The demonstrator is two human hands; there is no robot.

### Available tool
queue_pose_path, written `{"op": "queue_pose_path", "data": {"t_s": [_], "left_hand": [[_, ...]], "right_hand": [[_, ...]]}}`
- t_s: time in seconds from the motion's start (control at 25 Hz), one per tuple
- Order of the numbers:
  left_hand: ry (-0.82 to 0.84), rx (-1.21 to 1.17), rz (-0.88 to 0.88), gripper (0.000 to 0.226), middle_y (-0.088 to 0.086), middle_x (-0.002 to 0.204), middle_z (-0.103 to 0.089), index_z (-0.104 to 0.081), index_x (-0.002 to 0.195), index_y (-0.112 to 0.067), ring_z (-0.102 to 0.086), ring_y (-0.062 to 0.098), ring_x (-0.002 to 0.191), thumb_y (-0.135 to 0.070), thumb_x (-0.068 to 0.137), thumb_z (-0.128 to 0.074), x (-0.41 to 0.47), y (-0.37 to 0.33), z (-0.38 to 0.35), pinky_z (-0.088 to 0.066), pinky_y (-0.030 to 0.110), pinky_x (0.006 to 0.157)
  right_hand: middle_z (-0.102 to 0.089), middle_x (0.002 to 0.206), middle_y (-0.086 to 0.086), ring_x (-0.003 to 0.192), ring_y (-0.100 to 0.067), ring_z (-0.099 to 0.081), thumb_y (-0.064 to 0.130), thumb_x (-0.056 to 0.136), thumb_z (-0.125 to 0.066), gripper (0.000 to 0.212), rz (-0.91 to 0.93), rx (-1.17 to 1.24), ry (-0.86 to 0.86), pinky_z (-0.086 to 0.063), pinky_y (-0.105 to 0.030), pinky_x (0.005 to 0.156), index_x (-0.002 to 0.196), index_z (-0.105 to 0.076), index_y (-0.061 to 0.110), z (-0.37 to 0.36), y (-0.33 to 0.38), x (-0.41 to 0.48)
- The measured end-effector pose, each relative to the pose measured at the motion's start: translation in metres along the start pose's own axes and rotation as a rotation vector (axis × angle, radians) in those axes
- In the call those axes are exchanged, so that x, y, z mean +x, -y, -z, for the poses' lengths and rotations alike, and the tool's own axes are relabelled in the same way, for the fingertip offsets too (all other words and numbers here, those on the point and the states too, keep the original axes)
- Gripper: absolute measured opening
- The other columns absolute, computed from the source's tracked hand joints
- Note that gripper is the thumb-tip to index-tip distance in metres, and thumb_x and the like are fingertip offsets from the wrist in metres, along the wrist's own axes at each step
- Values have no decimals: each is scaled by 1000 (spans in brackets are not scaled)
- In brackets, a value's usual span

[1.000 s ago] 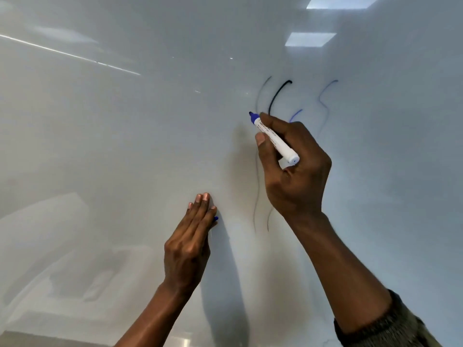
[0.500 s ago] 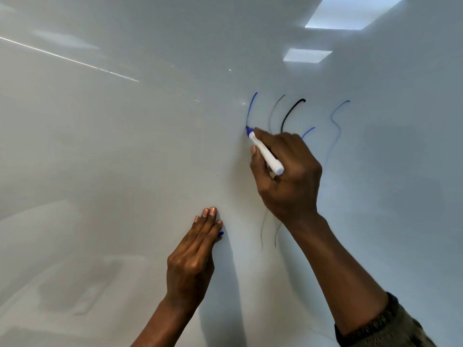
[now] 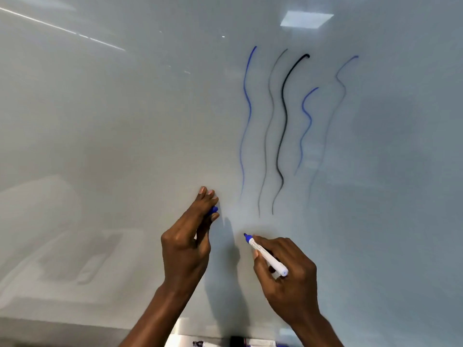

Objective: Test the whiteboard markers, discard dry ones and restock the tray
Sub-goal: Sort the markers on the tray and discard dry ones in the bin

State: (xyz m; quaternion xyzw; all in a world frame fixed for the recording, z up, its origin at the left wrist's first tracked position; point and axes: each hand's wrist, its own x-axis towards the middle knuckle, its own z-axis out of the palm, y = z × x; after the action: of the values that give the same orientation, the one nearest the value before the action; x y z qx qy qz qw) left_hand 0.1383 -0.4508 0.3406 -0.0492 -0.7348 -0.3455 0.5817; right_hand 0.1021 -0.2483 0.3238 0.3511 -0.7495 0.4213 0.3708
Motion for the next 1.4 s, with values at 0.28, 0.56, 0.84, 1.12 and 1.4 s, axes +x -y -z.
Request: {"op": "queue_pose_path", "data": {"t_s": [0.28,0.56,0.84,1.12,1.4], "left_hand": [[214,-425,711,20,-5,103,-84,-84,107,-32,-80,18,105,-31,88,-80,-69,-29,5,-60,43,103],[353,-494,849,20,2,101,-85,-80,108,-18,-81,24,103,-21,88,-81,-120,-54,-17,-60,51,103],[581,-301,591,19,-22,102,-81,-83,107,-32,-76,8,101,-22,91,-82,-143,-73,-41,-57,19,89],[748,-167,251,13,-16,99,-80,-84,109,-23,-74,9,84,-24,100,-75,-174,-80,-69,-51,17,69],[797,-145,124,20,-10,92,-76,-83,114,-15,-67,3,70,-14,96,-75,-231,-109,-123,-53,21,67]], "right_hand": [[-74,76,-23,62,-35,-67,-1,96,-65,7,-744,719,-98,-52,-34,50,96,-72,0,46,4,-29],[-71,74,-22,63,-32,-65,3,97,-66,10,-909,712,-92,-53,-31,53,96,-75,0,61,-13,-70],[-72,75,-22,65,-30,-66,5,97,-68,9,-981,694,-50,-55,-31,58,98,-74,-1,88,-34,-98],[-74,78,-25,62,-34,-69,4,91,-77,11,-1153,703,172,-55,-31,56,98,-77,-5,138,-70,-131],[-61,66,-19,51,-26,-54,10,90,-78,12,-1364,727,144,-39,-26,45,87,-77,-2,181,-114,-174]]}}
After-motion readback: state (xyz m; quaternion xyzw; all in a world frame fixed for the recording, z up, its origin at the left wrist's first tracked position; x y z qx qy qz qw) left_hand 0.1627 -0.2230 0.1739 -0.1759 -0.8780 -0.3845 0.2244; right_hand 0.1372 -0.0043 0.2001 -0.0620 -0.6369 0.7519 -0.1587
